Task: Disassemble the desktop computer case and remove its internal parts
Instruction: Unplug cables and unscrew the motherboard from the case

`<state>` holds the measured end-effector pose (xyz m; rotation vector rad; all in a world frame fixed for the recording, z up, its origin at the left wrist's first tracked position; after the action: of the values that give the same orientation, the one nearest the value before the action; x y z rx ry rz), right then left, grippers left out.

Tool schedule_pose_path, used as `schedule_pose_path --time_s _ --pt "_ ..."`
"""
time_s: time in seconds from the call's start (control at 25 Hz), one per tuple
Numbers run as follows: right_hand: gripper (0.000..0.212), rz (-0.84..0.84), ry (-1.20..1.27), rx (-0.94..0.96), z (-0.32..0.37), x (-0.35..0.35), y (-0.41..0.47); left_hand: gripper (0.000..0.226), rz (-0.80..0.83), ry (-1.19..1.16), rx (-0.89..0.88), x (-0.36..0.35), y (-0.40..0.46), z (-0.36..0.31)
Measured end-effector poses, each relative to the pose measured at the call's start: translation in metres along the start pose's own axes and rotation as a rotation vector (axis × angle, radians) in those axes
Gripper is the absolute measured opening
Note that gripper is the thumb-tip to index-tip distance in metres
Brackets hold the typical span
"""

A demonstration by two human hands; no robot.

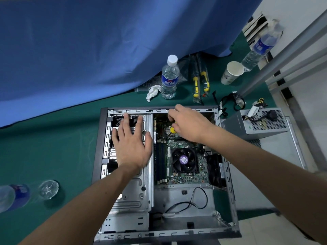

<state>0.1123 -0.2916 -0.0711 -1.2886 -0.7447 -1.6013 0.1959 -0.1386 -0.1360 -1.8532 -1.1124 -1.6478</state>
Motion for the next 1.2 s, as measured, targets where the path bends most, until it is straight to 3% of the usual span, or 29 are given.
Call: schedule_pose_path --time_s 0.08,0.2,0.4,0.84,1.0,1.2 --pt "0.030 0.028 0.054 0.007 0.000 0.000 -0.004 0.059 0.001 -0.001 -0.001 0.000 0.000 0.001" --pt "0.037 0.041 -0.054 -0.080 -0.008 -0.004 -0.008 0.058 0.001 -0.002 -0.002 0.000 0.000 0.001" --pt "0.010 -0.024 0.043 -0.026 -0.003 -0.002 -0.008 0.059 -0.001 -0.007 -0.006 0.000 0.000 0.000" --pt "0.012 -0.156 0.168 -0.214 -0.030 0.021 -0.038 0.060 0.007 -0.017 -0.001 0.002 -0.001 0.000" --pt "0.008 -0.292 0.262 -0.352 -0.050 0.039 -0.068 0.060 0.022 -0.020 -0.005 0.004 0.000 0.000" --pt "0.009 -0.431 0.596 -0.685 -0.083 0.038 -0.125 0.057 0.073 -0.115 -0.005 0.015 0.000 -0.006"
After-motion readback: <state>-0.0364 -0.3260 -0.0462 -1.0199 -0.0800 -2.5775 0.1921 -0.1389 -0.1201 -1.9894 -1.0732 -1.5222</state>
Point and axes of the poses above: each hand's wrist, its own y-axis towards the middle knuckle, its own x-axis out of the back of the hand, z = x × y, the point moved 8 cm from there along y, towards the middle knuckle, and after that the axes turned 14 degrees about -z, right-handed, at the moved point
